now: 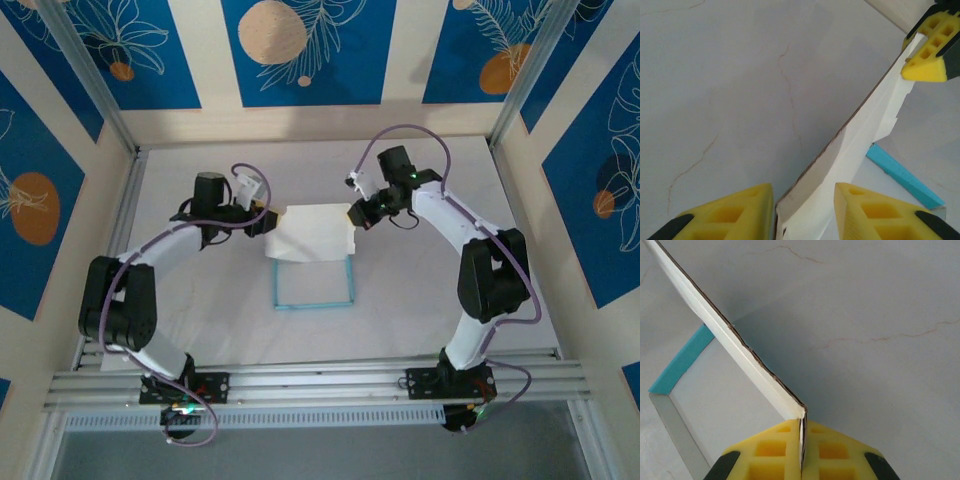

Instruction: Fold the paper box

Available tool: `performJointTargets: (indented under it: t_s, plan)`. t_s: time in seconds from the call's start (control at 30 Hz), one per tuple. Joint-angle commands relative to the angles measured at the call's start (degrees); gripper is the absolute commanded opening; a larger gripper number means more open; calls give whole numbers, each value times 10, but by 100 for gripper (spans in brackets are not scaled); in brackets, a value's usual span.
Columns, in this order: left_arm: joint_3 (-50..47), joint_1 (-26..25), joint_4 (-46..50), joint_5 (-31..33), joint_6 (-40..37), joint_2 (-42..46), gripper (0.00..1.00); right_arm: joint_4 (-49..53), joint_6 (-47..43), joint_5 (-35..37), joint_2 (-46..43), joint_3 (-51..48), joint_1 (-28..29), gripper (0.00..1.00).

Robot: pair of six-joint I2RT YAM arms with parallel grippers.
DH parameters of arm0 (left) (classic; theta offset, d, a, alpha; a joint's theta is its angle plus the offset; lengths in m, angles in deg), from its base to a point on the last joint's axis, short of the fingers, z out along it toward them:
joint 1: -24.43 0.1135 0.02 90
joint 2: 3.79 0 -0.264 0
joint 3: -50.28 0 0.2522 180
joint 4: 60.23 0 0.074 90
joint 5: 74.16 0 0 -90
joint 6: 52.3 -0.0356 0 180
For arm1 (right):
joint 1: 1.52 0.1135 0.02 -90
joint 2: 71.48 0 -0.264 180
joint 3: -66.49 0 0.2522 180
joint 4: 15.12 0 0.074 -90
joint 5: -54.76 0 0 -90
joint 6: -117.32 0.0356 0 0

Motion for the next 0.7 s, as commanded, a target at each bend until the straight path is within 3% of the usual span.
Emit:
performJointTargets:
  t_s: [0.0, 0.23, 0.3, 0.53, 0.67]
  plan:
    - [-15, -4, -49, -12, 34, 22, 35, -16, 51, 39, -10, -3, 10, 0]
    - [-55, -14, -175, -11, 151, 27, 34, -80, 189, 144, -28, -25, 26, 0]
    - [-52, -14, -172, 1, 159, 32, 40, -91, 194, 184, -38, -26, 39, 0]
    - [17, -9, -17, 43, 16, 50, 59, -141, 39, 177, -88, -60, 43, 0]
    - [20, 8, -13, -14, -37, 57, 60, -159, -57, 140, -119, -88, 38, 0]
